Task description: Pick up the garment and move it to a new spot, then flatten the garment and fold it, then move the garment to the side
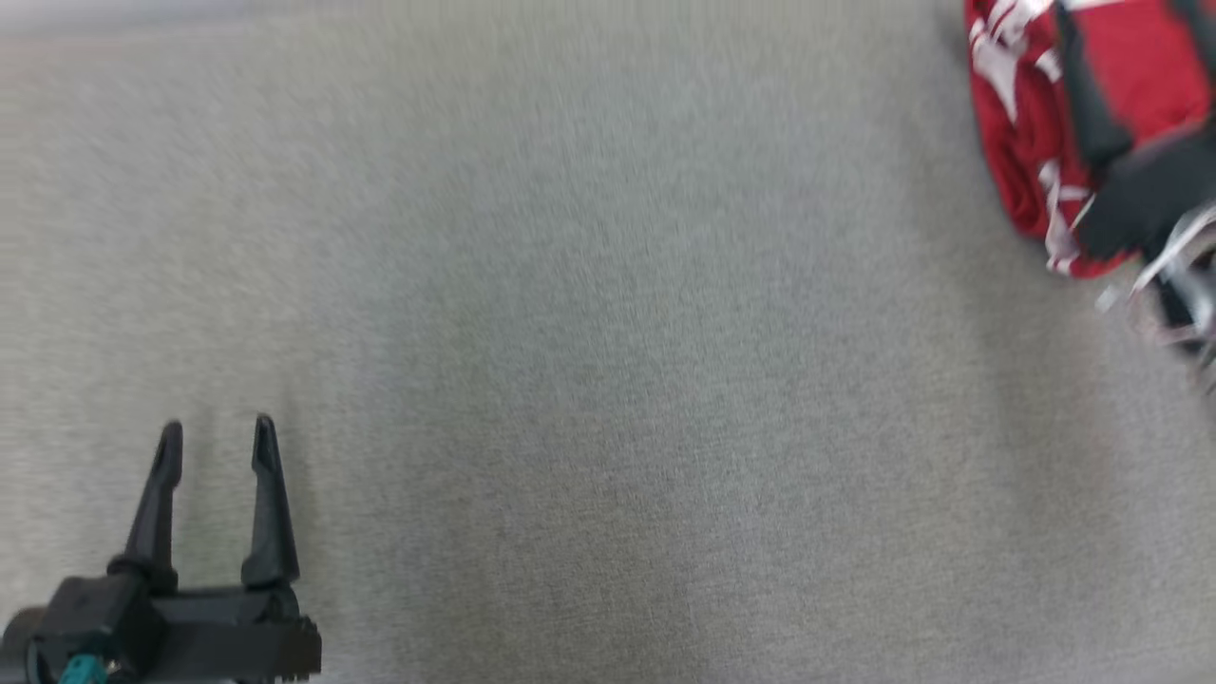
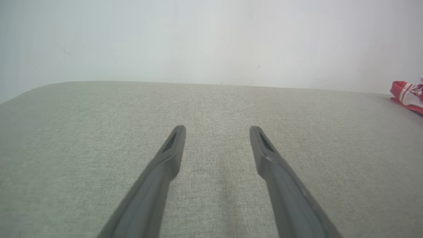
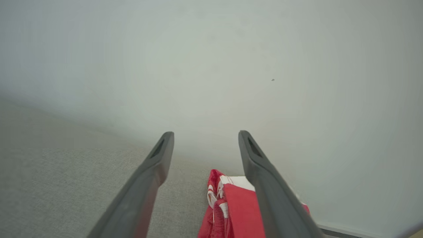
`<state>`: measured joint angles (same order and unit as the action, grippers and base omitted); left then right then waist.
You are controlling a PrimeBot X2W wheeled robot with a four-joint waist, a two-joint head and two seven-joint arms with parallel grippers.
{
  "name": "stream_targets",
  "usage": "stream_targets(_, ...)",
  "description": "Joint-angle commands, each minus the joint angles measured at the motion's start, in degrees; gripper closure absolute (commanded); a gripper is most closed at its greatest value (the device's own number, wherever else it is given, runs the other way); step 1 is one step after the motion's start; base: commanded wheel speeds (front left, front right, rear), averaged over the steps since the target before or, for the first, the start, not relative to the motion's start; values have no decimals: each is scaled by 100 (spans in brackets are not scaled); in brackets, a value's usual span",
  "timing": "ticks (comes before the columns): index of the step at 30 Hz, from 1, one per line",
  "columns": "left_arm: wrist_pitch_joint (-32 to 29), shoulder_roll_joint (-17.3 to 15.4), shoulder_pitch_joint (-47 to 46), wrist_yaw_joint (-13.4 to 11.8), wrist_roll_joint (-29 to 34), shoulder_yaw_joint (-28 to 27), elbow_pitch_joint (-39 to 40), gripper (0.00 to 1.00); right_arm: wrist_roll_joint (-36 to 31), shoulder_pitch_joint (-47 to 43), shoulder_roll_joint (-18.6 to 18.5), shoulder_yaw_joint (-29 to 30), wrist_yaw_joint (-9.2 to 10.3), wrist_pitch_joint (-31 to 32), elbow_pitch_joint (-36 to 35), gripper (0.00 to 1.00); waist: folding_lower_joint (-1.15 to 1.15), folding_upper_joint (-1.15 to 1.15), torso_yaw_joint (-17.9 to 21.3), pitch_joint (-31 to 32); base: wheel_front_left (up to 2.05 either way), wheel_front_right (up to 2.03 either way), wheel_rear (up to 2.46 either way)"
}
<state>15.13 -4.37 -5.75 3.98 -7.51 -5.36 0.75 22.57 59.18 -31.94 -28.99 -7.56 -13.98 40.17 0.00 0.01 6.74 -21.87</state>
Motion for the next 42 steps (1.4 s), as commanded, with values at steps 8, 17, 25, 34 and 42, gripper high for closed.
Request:
stream_targets(8, -4, 69, 360, 28, -67, -38, -189, 0, -397, -2144, 949, 1282, 18, -121, -1010, 0, 0, -1, -424, 1151, 0, 0, 0)
stream_targets(17, -4, 109, 468, 44, -97, 47, -394, 0, -810, -3931, 1861, 1985, 18, -88, -2183, 0, 0, -1, -657, 1510, 0, 0, 0)
stream_targets(25, -4, 120, 620, 123, -71, 114, -646, 0, -1082, -5141, 2377, 2396, 18, 159, -2868, 0, 0, -1, -820, 1904, 0, 0, 0)
stream_targets(34, -4, 125, 860, 167, -99, 116, -794, 0, -1143, -5874, 2696, 2521, 18, 210, -3079, 0, 0, -1, -816, 2211, 0, 0, 0)
stream_targets(42, -4, 130, 935, 189, -100, 113, -831, 0, -1160, -6010, 2803, 2624, 18, 219, -3150, 0, 0, -1, -771, 2239, 0, 0, 0)
